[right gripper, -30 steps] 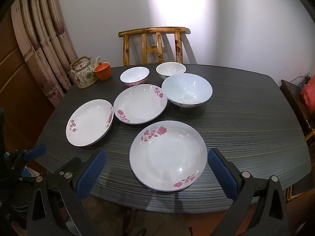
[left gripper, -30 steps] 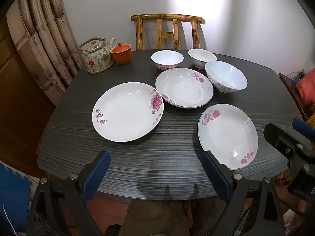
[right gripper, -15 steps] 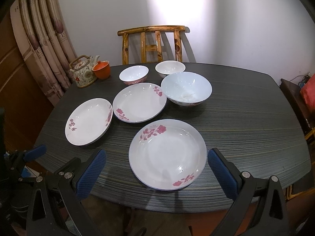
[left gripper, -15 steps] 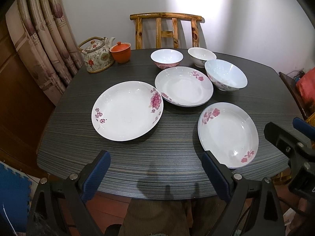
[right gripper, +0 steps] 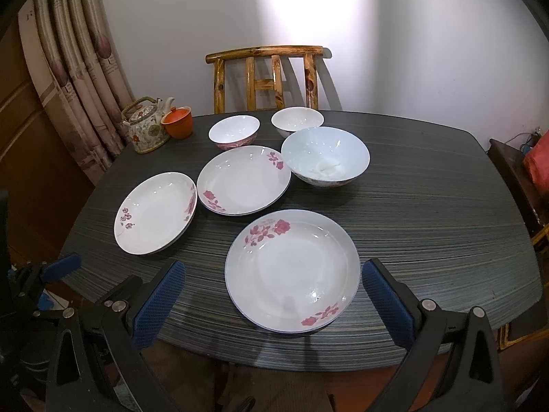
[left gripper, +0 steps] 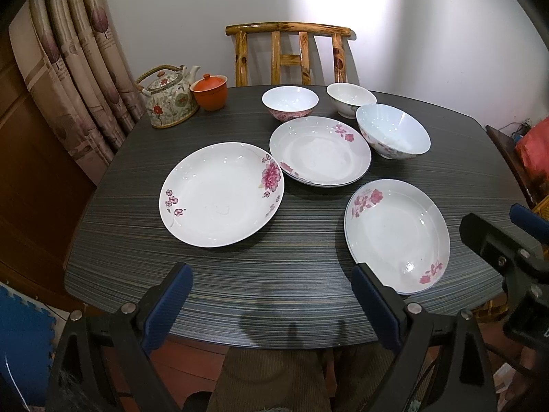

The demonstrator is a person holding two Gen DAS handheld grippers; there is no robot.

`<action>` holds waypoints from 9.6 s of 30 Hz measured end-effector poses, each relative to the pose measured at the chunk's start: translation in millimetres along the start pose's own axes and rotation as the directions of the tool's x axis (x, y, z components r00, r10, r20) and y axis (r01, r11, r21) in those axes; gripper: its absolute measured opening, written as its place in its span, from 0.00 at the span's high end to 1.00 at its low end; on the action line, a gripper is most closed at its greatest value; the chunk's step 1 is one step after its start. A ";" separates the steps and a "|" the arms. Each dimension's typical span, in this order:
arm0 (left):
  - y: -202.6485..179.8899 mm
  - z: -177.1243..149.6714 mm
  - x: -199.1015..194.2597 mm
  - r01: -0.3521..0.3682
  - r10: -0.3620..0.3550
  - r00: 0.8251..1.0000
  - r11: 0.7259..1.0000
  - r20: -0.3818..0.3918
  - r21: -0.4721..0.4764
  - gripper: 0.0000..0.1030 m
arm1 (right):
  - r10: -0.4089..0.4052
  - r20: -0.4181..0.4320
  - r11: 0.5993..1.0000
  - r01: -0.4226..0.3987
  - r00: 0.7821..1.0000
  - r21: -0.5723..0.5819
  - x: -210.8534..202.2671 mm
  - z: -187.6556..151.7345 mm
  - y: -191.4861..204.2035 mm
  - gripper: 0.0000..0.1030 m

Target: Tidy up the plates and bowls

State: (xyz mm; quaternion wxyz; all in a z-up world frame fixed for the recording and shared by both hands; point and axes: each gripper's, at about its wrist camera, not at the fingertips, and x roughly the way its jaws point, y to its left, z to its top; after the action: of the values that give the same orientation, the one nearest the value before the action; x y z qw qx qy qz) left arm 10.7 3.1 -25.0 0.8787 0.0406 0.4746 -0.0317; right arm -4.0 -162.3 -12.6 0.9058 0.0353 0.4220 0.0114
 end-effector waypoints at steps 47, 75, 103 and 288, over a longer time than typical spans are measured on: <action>211.8 58.6 127.5 0.216 -0.305 0.938 0.887 -0.166 -0.408 0.67 | 0.356 -0.345 0.935 -0.331 0.868 0.130 166.4 62.7 76.9 0.68; 228.4 62.7 194.5 0.241 -0.391 0.888 0.844 -0.241 -0.479 0.89 | 0.347 -0.445 0.938 -0.296 0.826 0.183 243.5 58.8 91.6 0.86; 271.7 45.6 161.5 0.177 -0.285 0.929 0.902 -0.236 -0.394 0.91 | 0.322 -0.439 0.941 -0.333 0.839 0.055 213.3 30.6 152.2 0.91; 268.7 31.5 145.5 0.084 -0.223 0.944 0.874 -0.243 -0.478 0.88 | 0.331 -0.460 0.930 -0.367 0.824 0.012 208.5 55.3 176.1 0.90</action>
State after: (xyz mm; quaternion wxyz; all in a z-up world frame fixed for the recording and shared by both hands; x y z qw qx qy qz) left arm 141.9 264.6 -118.4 0.7783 -0.2032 0.5938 0.0178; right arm 174.2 20.8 -123.5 0.7650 0.0733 0.6073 0.2012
